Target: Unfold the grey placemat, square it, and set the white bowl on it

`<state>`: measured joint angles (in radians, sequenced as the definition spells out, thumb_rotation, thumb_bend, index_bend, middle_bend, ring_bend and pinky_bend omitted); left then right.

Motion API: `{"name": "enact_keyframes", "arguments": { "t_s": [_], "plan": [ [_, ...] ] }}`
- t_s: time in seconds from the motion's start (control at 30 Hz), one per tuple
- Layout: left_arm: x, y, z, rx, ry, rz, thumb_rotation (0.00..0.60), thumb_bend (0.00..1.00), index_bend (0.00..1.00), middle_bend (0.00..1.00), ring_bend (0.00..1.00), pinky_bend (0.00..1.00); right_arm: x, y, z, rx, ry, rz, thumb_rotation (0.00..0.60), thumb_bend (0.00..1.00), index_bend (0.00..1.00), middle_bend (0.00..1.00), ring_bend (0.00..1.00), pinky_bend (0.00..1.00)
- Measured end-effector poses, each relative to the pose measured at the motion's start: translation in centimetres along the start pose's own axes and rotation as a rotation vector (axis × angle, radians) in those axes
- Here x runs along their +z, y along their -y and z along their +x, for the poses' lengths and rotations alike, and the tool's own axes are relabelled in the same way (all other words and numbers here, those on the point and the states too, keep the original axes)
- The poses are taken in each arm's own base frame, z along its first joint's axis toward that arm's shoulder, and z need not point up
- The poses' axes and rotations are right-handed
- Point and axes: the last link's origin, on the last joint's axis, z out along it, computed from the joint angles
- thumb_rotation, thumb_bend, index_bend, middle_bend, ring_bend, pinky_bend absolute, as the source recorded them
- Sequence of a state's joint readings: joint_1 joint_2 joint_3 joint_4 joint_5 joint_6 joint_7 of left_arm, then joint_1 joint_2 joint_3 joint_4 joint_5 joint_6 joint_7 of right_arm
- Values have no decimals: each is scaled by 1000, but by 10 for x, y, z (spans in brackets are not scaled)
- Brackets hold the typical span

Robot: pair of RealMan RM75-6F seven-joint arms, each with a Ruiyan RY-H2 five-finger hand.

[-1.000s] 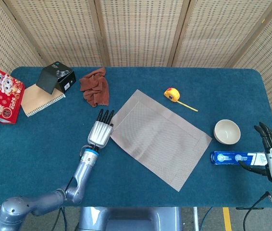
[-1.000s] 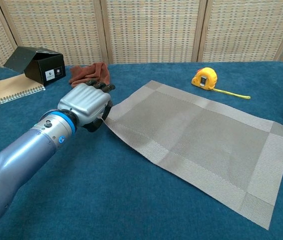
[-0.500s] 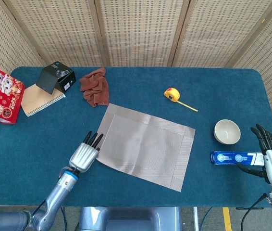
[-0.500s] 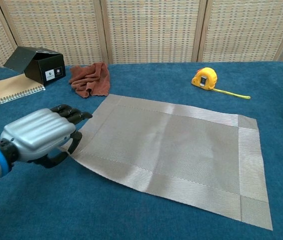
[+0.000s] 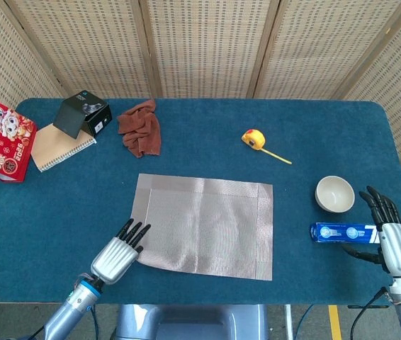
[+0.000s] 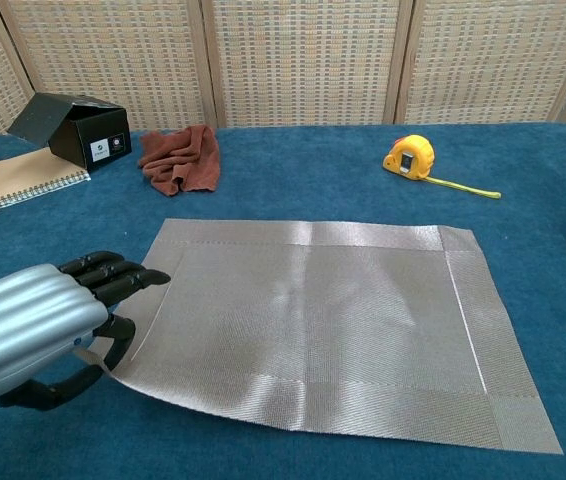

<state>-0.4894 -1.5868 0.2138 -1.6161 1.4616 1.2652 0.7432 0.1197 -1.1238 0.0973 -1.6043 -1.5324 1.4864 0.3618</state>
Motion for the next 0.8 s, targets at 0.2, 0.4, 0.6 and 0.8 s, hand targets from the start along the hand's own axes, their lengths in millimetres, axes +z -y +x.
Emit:
{"name": "enact_keyframes", "arguments": {
  "t_s": [0.2, 0.4, 0.6, 0.8],
  "plan": [
    [-10, -7, -2, -8, 1, -38, 600, 493, 745, 0, 0, 0, -1, 0, -1, -3, 4, 2, 600, 80, 115, 0, 0, 0],
    [-20, -11, -5, -16, -3, -60, 600, 492, 722, 0, 0, 0, -1, 0, -3, -5, 10, 1, 600, 80, 115, 0, 0, 0],
    [-28, -10, -8, -49, -9, -58, 600, 465, 490, 0, 0, 0, -1, 1, -4, -10, 13, 1, 600, 80, 115, 0, 0, 0],
    [-35, -1, -11, -67, -2, -33, 600, 353, 194, 0, 0, 0, -2, 1, -5, -16, 18, 3, 600, 80, 115, 0, 0, 0]
  ]
}}
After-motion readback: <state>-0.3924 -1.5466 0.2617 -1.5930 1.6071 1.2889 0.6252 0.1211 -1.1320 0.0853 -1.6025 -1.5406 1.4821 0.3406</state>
